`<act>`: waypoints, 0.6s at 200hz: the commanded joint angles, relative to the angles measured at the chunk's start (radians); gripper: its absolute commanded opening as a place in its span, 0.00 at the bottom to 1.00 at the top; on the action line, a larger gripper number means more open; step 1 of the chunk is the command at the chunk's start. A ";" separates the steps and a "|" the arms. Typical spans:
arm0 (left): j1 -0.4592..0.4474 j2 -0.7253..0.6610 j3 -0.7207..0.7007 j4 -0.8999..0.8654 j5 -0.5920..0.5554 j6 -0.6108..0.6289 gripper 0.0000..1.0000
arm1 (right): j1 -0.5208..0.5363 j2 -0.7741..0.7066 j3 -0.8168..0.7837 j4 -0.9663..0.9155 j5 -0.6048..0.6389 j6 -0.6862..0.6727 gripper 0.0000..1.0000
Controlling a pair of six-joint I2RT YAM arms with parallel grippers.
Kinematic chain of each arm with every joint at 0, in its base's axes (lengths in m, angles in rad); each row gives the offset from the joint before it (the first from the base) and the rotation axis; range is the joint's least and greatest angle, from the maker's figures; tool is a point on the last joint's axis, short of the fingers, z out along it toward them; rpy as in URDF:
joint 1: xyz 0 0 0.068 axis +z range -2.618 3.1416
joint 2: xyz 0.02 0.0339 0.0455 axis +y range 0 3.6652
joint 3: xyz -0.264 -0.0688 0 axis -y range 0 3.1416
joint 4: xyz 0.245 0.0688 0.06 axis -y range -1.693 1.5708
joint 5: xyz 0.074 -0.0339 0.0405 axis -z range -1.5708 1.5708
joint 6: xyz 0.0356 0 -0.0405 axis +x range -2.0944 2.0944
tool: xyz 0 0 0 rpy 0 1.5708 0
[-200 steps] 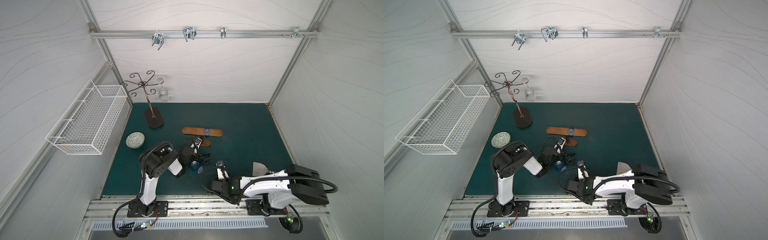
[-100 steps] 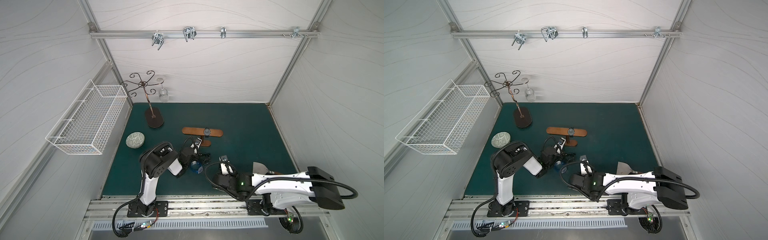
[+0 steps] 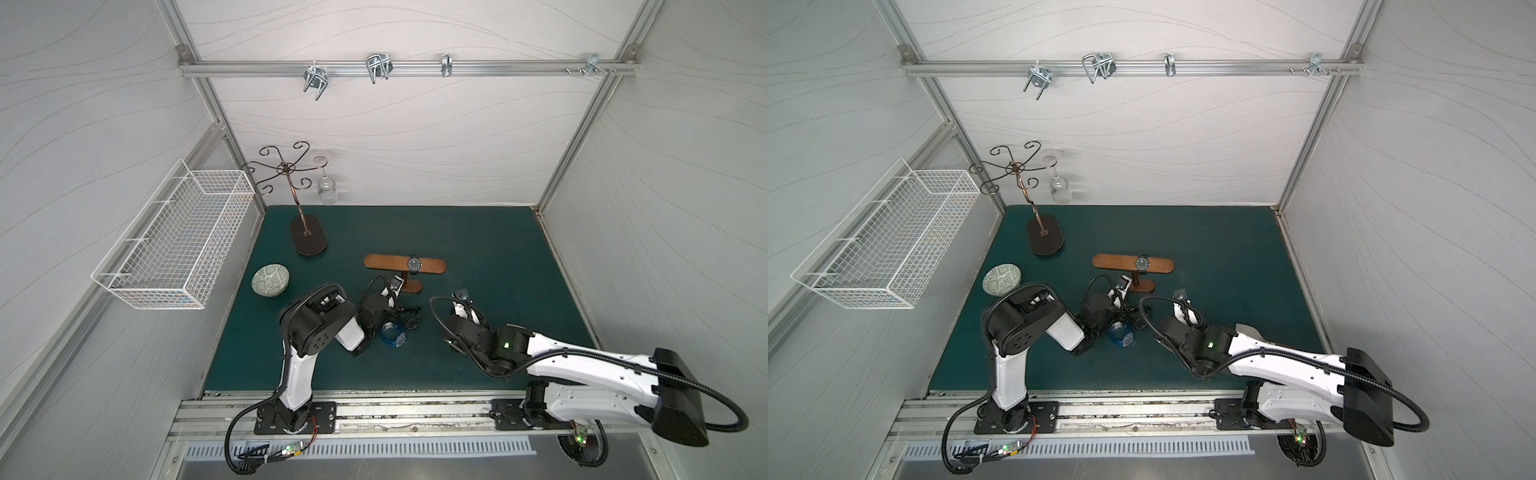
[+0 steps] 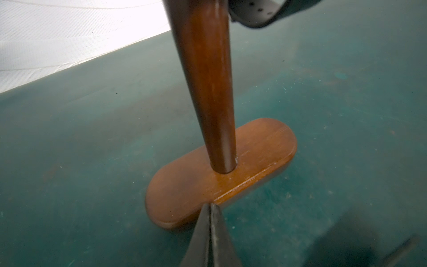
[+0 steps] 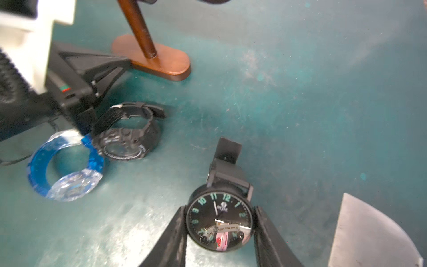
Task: Place watch on stand
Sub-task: Pick up the watch at the center of the board.
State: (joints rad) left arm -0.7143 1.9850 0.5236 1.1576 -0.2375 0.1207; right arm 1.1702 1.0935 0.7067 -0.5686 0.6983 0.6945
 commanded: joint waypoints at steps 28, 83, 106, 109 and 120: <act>-0.002 0.004 -0.017 0.009 -0.011 0.014 0.07 | -0.089 -0.020 0.075 0.022 -0.059 -0.164 0.36; -0.002 -0.005 -0.016 0.007 -0.006 0.014 0.07 | -0.213 -0.020 0.102 0.069 -0.127 -0.267 0.36; -0.002 -0.005 -0.016 0.002 -0.003 0.017 0.07 | -0.261 -0.008 0.118 0.079 -0.150 -0.302 0.36; -0.003 -0.005 -0.016 0.003 -0.004 0.017 0.07 | -0.267 -0.008 0.120 0.082 -0.155 -0.306 0.36; -0.003 -0.008 -0.017 0.002 -0.003 0.020 0.07 | -0.290 -0.006 0.125 0.092 -0.170 -0.321 0.36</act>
State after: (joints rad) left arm -0.7143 1.9846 0.5213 1.1599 -0.2363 0.1207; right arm 0.9207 1.0897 0.8028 -0.5133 0.5671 0.4381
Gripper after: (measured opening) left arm 0.071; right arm 0.441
